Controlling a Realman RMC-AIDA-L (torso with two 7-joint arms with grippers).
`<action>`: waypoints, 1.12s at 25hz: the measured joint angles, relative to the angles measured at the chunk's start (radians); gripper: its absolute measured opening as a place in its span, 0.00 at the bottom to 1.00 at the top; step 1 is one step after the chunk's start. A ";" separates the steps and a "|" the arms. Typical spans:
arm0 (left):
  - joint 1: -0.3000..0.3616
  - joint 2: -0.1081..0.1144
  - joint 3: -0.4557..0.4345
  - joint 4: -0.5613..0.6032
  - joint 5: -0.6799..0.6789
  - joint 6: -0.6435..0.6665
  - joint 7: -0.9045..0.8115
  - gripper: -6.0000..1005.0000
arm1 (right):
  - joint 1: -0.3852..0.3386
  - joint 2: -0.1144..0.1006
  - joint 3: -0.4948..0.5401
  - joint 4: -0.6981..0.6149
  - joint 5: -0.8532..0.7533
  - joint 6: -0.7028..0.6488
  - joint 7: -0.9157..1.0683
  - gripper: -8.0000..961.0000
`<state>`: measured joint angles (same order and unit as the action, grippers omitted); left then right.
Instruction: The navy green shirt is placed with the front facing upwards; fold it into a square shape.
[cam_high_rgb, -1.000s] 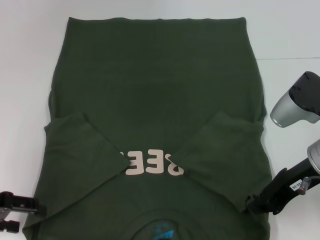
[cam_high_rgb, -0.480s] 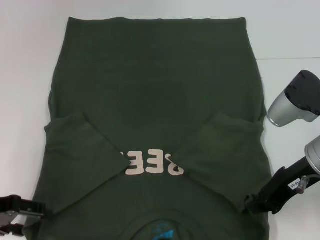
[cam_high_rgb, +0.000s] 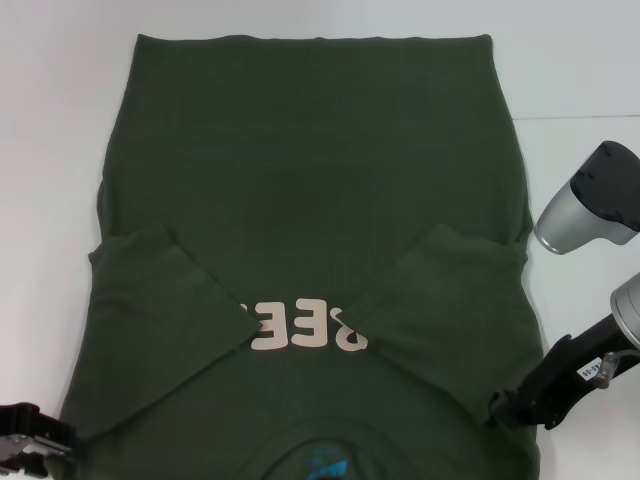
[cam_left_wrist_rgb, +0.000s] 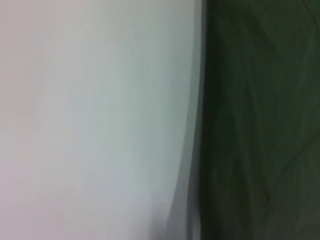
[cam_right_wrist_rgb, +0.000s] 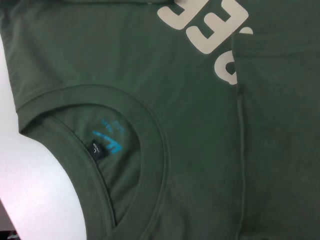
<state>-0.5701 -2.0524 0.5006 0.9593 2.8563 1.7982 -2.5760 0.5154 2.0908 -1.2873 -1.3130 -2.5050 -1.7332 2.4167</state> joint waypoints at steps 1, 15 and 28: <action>-0.001 0.000 0.001 0.000 0.000 0.000 0.000 0.71 | 0.000 0.000 0.000 0.000 0.000 0.000 0.000 0.05; -0.004 -0.004 0.015 -0.004 -0.009 -0.008 0.021 0.26 | -0.002 0.000 0.001 0.001 0.001 0.000 -0.001 0.05; 0.008 0.013 -0.176 -0.118 -0.117 -0.050 0.436 0.03 | -0.041 0.000 0.263 0.128 0.084 0.002 -0.186 0.05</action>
<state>-0.5621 -2.0390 0.3245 0.8416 2.7393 1.7484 -2.1395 0.4741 2.0903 -1.0244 -1.1850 -2.4213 -1.7315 2.2308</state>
